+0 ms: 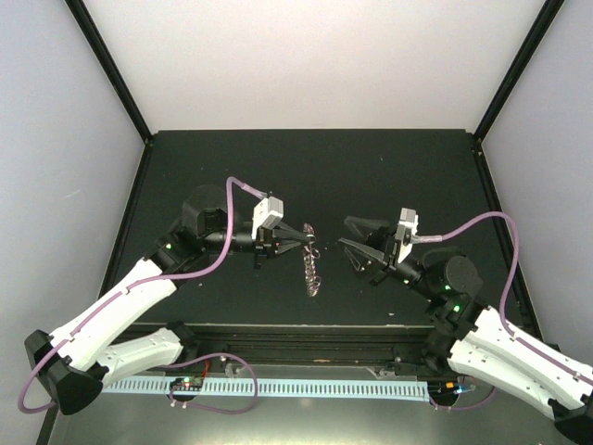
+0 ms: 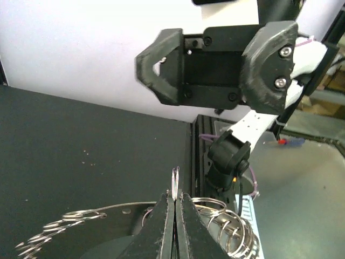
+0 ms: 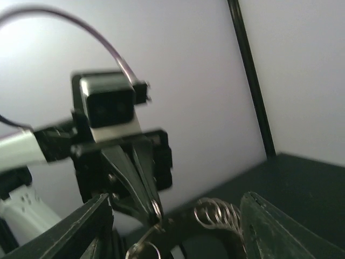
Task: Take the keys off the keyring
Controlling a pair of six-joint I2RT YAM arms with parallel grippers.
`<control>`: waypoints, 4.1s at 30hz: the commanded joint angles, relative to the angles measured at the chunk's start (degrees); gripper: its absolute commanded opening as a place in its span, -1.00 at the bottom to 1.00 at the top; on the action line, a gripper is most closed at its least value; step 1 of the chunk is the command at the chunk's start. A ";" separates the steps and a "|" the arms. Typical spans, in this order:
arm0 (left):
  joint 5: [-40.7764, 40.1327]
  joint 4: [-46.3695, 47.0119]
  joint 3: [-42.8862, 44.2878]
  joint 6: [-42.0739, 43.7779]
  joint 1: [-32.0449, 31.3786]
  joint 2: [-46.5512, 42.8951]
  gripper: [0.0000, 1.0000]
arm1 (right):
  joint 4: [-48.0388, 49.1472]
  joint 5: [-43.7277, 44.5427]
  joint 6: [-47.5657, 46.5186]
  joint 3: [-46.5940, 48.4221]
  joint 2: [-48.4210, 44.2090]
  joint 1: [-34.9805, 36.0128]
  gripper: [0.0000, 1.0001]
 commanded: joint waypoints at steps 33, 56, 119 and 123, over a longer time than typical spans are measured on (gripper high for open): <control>1.41 -24.31 10.60 16.73 -4.91 8.90 -0.97 | -51.71 -20.94 -18.35 26.07 19.22 -2.59 -0.27; 1.29 -24.17 10.62 17.06 -6.11 8.92 -0.97 | -52.79 -25.26 -21.63 26.29 20.76 -2.63 -0.98; -7.81 1.96 -0.11 3.25 -4.44 -0.86 -0.71 | 13.42 -15.03 0.64 0.04 10.08 -2.52 -0.98; -7.71 2.00 -0.11 3.19 -4.44 -0.83 -0.93 | 14.08 -13.73 0.52 -0.50 10.00 -2.49 -0.98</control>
